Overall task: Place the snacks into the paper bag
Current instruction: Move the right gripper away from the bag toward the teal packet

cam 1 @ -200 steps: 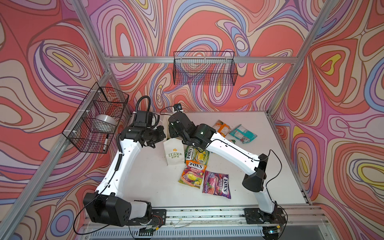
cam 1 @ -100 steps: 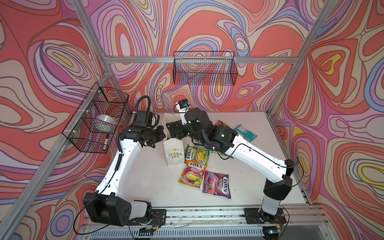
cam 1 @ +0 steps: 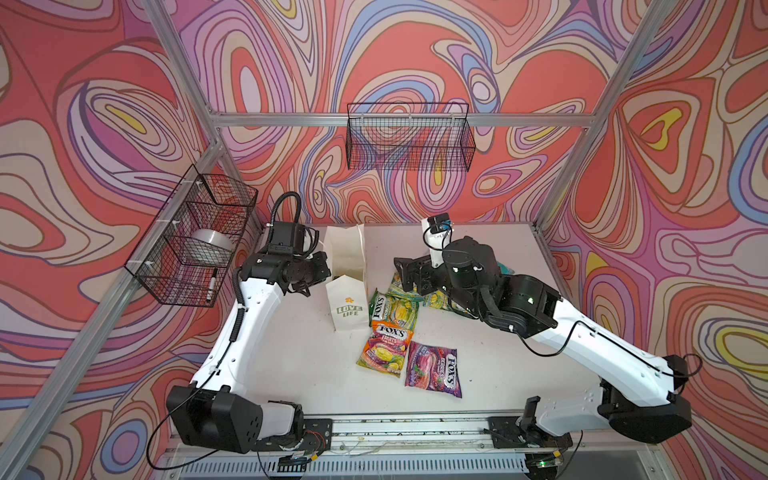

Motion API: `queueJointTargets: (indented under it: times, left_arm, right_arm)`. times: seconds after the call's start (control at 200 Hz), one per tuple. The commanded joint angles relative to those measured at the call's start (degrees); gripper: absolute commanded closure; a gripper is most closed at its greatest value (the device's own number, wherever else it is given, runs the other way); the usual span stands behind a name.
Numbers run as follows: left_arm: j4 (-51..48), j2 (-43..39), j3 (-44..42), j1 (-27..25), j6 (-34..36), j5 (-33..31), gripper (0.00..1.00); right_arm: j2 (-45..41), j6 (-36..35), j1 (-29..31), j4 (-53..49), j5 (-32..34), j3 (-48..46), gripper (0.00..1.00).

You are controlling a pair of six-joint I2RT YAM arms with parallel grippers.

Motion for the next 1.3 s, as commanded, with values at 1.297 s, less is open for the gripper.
queueJointTargets:
  times: [1.297]
  left_arm:
    - [-3.7, -0.6, 1.5, 0.2, 1.8, -3.2, 1.0]
  right_arm:
    - [24.0, 28.3, -64.4, 33.5, -33.4, -30.2, 0.02]
